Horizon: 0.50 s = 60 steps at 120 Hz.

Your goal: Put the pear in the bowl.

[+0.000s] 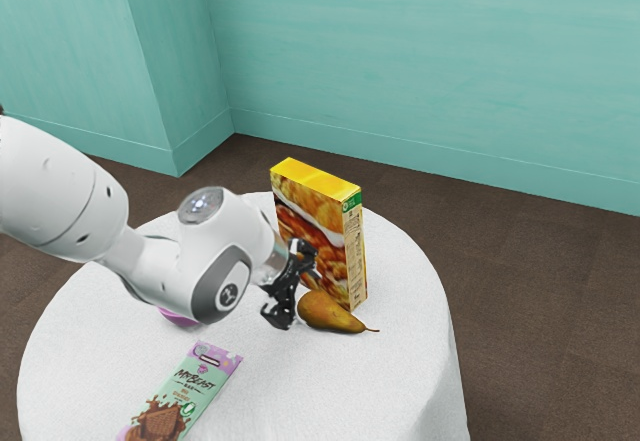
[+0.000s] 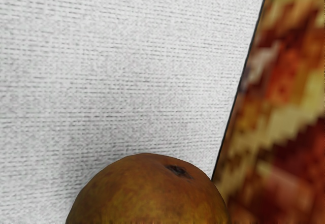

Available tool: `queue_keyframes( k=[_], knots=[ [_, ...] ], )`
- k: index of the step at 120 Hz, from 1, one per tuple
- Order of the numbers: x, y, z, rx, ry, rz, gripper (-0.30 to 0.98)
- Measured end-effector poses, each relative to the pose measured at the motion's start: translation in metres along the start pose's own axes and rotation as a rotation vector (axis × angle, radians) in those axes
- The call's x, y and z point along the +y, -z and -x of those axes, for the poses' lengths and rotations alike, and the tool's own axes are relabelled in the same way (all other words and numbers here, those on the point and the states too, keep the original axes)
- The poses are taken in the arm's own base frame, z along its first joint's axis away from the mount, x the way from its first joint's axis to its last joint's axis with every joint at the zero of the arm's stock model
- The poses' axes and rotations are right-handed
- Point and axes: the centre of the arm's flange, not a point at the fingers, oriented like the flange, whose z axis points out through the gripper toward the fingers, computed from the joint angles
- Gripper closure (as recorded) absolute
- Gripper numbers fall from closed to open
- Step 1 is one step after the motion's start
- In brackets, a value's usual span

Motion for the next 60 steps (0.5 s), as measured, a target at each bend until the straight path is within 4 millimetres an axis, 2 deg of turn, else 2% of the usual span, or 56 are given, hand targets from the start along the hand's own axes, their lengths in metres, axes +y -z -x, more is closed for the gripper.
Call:
queue_keyframes(
  k=[25,60],
  knots=[
    [-0.003,-0.005,0.009,-0.007,-0.018,0.012,0.05],
    [-0.005,-0.013,0.009,-0.006,-0.053,0.009,0.09]
  ],
)
